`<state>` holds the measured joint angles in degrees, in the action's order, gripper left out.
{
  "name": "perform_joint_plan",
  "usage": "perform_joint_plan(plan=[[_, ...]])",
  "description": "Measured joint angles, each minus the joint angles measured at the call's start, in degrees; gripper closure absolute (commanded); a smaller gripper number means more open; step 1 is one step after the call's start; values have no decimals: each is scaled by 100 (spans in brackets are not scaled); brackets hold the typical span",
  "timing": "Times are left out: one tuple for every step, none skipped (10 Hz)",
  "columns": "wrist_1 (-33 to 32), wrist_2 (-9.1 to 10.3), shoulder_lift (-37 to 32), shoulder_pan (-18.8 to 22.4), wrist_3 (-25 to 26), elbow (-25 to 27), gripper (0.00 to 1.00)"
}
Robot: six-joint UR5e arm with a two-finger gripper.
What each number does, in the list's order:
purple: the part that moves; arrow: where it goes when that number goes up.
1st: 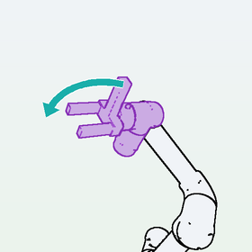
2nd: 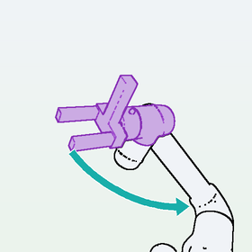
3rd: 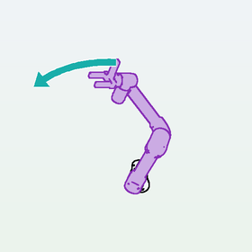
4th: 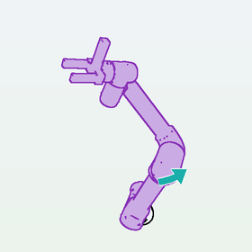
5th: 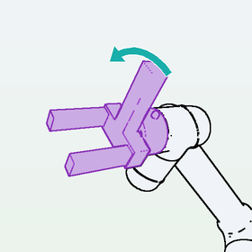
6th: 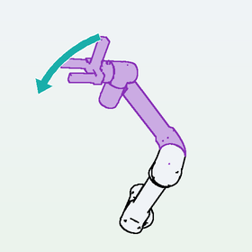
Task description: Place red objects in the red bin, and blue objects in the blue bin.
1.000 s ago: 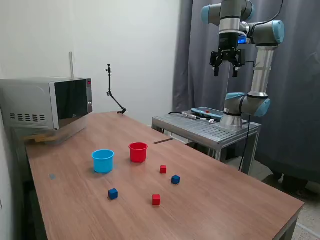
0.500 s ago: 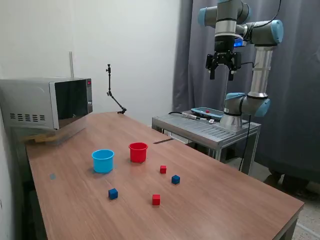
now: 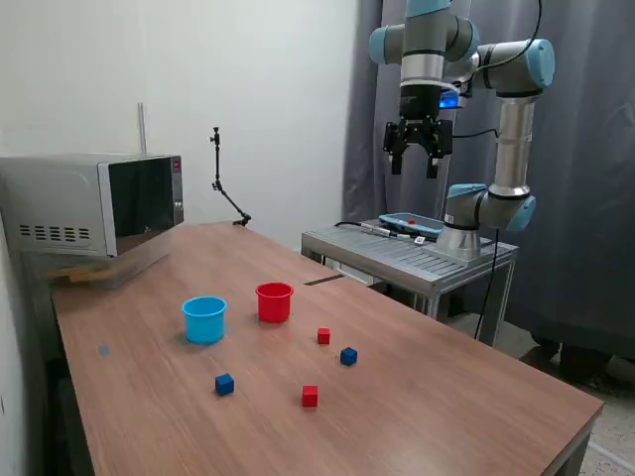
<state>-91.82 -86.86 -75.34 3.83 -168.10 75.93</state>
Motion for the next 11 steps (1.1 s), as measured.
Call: perform_joint_plan(plan=[[-52, 0, 203, -37, 74, -115, 0], [-96, 1, 441, -69, 130, -284, 0], [-129, 4, 761, -109, 162, -558, 0], [-207, 7, 1080, -150, 177, -819, 0], [-391, 14, 1325, -178, 184, -980, 0], [-598, 21, 1522, -196, 190, -1081, 0], [-781, 27, 1754, -220, 194, -1219, 0], [-916, 34, 2019, -259, 197, -1401, 0], [-1007, 40, 2251, -297, 198, -1553, 0], [-1082, 44, 2444, -334, 198, -1689, 0], [-1134, 45, 2624, -378, 199, -1822, 0]])
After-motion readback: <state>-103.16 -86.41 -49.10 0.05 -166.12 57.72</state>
